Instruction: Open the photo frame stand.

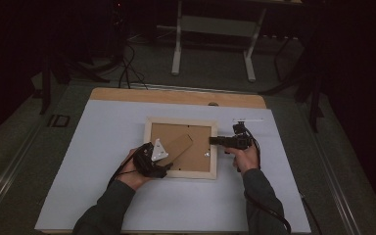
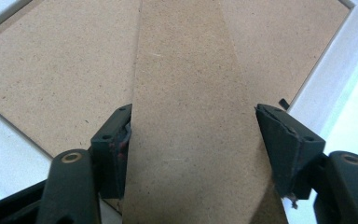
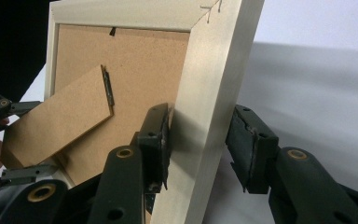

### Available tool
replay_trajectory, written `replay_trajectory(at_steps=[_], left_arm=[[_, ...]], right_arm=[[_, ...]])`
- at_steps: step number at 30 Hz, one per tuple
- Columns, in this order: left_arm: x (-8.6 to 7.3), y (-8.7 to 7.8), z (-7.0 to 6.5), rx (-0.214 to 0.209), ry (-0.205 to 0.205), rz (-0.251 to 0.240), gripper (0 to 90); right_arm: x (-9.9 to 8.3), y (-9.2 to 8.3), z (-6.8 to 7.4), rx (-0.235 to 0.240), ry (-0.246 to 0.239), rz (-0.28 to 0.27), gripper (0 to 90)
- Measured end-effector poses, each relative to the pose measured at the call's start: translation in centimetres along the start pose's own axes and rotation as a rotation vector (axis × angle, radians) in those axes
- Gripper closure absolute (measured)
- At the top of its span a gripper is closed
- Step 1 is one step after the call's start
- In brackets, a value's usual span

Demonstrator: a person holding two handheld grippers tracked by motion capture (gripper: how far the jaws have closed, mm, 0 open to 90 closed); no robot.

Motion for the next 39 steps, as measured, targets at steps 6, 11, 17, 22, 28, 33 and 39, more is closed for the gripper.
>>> replay_trajectory(at_steps=[6,11,17,22,28,33,39], left_arm=[[0.1,-0.1,0.4,-0.028,-0.036,0.000,30.4],[0.2,-0.3,1.1,-0.092,-0.112,-0.009,28.6],[0.2,-0.6,2.6,-0.213,-0.271,-0.028,30.3],[0.1,-0.7,3.5,-0.294,-0.361,-0.016,36.1],[0.2,-0.6,3.4,-0.323,-0.348,0.026,43.5],[0.6,-0.5,2.8,-0.315,-0.299,0.062,48.0],[0.8,-0.6,2.6,-0.293,-0.269,0.074,48.4]], right_arm=[[0.0,0.0,0.1,-0.003,-0.001,-0.003,59.7],[0.1,-0.1,0.2,-0.007,-0.005,-0.007,59.8],[0.1,-0.1,0.3,-0.009,-0.008,-0.008,59.9],[0.1,-0.1,0.3,-0.008,-0.009,-0.009,59.9],[0.1,-0.2,0.4,-0.012,-0.016,-0.011,60.0],[0.2,-0.3,0.6,-0.016,-0.029,-0.014,60.1],[0.2,-0.4,0.8,-0.024,-0.032,-0.019,60.3]])
Point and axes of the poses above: each handheld gripper's, and its own axes: y roughly forward along the jaws, x roughly out of its top, z roughly to its left, the point moved 3 cm from there along y, roughly forward along the jaws, and after that the axes turned 1 degree about -y, right-handed, at the moved point
